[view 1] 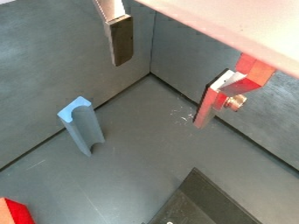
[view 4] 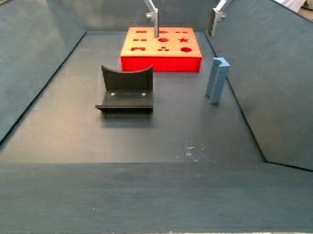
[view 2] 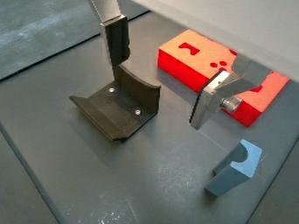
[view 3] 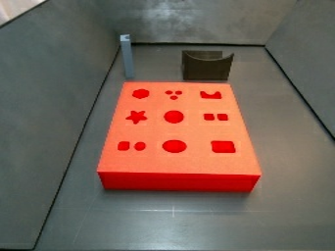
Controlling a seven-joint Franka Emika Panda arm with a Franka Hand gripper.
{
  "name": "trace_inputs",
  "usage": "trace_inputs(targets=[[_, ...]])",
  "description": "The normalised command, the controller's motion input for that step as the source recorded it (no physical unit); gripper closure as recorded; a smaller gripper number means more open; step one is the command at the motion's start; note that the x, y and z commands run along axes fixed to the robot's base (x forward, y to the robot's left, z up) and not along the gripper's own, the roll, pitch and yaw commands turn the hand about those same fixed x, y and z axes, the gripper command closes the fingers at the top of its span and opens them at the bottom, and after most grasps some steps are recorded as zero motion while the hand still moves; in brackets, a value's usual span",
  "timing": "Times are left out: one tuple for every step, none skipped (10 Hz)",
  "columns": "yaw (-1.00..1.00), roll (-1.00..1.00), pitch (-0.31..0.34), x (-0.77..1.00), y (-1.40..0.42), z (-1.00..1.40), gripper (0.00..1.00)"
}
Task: Pick up the arch object. Move up. Rotate the arch object. Move to above the board. Insert the arch object.
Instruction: Pick up the arch object.
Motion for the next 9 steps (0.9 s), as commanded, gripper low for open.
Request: trace_inputs(targets=[[0.0,0.0,0.0,-0.02,0.04,-0.03,0.0],[0.09,0.04,0.043,0.08,0.12,-0.09,0.0],[0.0,0.0,0.0,-0.07,0.0,-0.33,0.0],[0.23,0.0,-0.009,-0.56,-0.24,-0.54,0.0],[0.14,0.0,-0.046,-0.89,-0.19,-0.61,0.0],[0.11,0.0,-0.05,-1.0,-0.19,-0.53,0.0],[0.09,-0.02,-0.05,-1.0,-0.16,-0.42,0.0],[0.09,-0.02,-0.061,-1.0,-0.17,-0.26,0.0],[0.09,-0.02,-0.113,-0.88,-0.21,-0.04,0.0]])
